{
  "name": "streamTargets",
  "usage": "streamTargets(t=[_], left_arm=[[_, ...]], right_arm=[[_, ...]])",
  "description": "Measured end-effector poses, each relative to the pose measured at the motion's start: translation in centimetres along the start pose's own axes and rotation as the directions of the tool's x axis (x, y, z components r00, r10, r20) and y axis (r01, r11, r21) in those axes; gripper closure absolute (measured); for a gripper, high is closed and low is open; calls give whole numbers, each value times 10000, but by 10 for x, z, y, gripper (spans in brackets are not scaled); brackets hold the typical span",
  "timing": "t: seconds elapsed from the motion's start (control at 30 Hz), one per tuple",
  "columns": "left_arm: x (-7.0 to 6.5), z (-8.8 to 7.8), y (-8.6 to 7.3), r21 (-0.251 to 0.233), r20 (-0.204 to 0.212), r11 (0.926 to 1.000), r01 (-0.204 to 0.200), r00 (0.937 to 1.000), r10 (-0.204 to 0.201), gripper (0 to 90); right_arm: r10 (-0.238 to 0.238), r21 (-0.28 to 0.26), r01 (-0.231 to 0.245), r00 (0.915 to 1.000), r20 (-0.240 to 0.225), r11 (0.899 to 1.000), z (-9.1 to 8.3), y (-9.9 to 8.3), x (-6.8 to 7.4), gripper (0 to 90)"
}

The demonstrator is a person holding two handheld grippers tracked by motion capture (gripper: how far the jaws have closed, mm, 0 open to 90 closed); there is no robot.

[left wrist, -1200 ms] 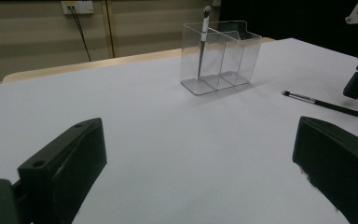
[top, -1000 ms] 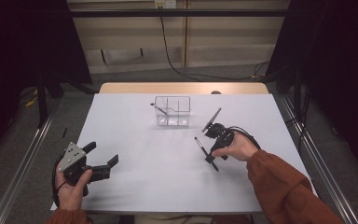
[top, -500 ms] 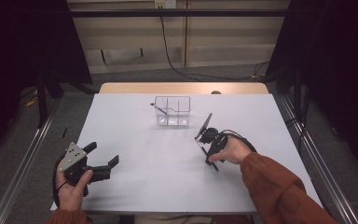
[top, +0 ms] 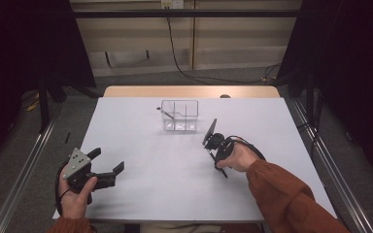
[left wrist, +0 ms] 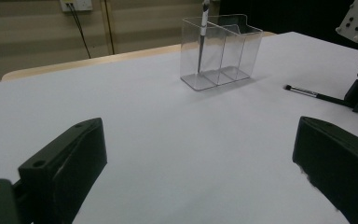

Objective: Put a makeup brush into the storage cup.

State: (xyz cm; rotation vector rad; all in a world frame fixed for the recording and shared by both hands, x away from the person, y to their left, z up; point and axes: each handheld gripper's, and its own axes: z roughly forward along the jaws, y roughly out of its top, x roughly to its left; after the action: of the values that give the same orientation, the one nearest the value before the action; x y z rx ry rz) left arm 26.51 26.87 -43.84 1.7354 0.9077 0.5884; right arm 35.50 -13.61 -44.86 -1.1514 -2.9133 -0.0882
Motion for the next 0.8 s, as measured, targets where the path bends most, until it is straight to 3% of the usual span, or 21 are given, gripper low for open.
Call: streamTargets(t=[0.27, 0.3, 0.43, 0.77, 0.8], left_arm=[[1, -1, 0, -25, -60, 10000, 71, 10000, -72, 28], [1, -1, 0, -33, -58, 10000, 74, 10000, -74, 28], [1, -2, 0, -92, -63, 9999, 82, 9999, -83, 30], [2, -1, 0, -41, -79, 9999, 122, 9999, -122, 30], [2, -1, 0, -39, -75, 9999, 130, 9999, -131, 30]], right_arm=[[309, -10, -310, 9995, -85, 9995, 0, 0, -5, 846], [462, 54, -461, 9988, -164, 9989, -1, 0, -5, 847], [336, -158, -338, 9993, -132, 9993, 0, -2, -6, 850], [373, -658, -411, 9976, -589, 9970, -1, -10, -12, 852], [162, -769, -202, 9985, -519, 9968, 0, -11, -14, 852]])
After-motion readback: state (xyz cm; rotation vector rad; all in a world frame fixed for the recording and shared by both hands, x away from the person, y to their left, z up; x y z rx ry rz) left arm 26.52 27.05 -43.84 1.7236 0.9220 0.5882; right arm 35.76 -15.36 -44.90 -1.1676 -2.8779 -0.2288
